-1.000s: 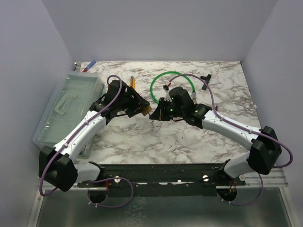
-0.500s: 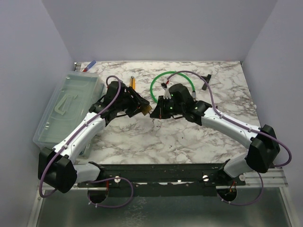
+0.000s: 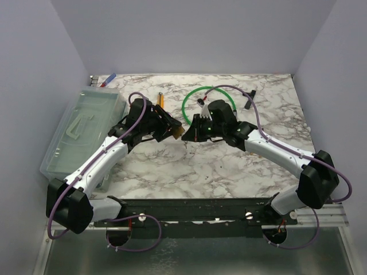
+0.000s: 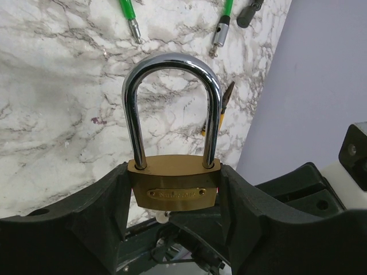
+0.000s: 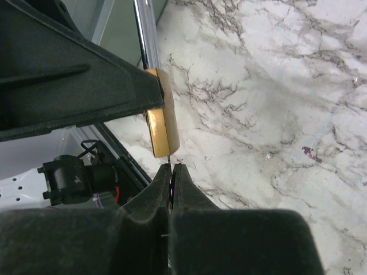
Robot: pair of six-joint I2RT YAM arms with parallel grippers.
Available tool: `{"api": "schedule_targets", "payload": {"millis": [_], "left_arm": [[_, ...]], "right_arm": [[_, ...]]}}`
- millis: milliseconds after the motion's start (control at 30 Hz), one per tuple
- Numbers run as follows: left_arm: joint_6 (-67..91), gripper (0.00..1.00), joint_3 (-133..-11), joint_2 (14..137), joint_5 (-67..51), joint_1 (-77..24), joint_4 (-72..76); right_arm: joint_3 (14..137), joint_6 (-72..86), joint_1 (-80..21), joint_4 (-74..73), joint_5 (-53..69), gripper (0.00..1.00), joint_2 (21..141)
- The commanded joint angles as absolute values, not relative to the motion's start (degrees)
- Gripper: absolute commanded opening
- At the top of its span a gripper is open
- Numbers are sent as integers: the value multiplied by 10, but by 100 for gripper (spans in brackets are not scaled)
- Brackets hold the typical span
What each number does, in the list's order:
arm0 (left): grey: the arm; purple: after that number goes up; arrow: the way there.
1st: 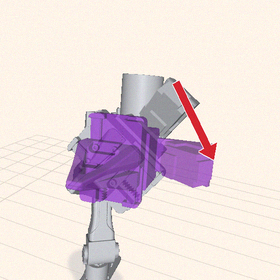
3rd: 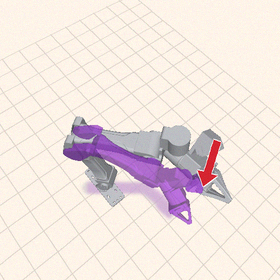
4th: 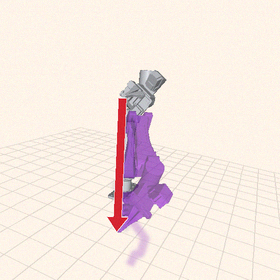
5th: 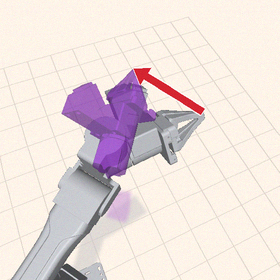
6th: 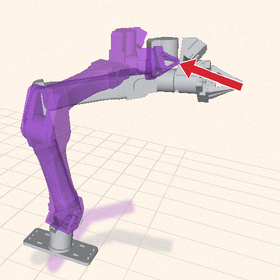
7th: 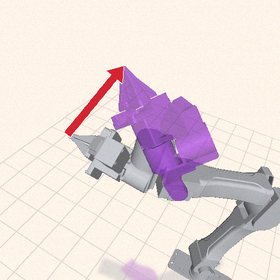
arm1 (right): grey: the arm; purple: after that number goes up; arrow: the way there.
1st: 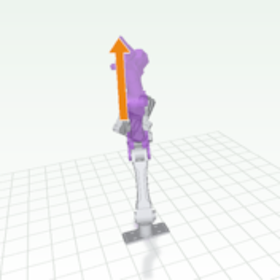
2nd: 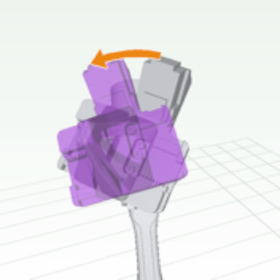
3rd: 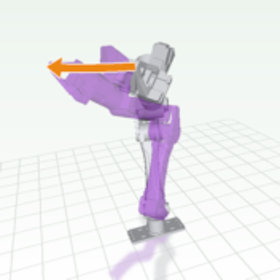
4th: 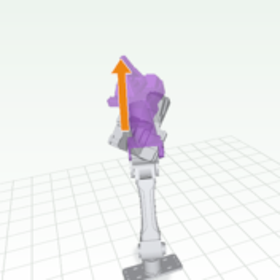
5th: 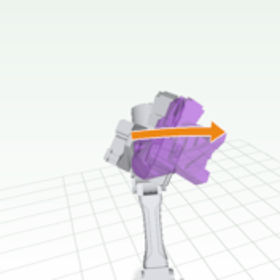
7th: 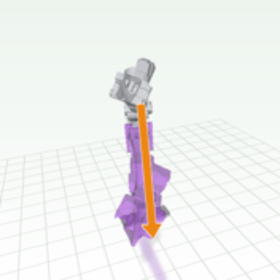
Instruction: Unlock with the key
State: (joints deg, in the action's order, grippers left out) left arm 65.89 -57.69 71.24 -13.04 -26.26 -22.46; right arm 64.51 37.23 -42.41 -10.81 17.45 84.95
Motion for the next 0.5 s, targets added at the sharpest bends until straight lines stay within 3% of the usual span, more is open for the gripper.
{"api": "schedule_targets", "payload": {"millis": [0, 200, 467], "left_arm": [[694, 0, -572, 701, -220, -278, -221], [713, 0, -572, 716, -230, -280, -203], [707, 0, -574, 720, -225, -280, -199]], "right_arm": [[684, 318, -416, -62, 125, 0, 864], [673, 300, -418, -34, 160, 0, 871], [645, 339, -417, -37, 116, 0, 849]]}}
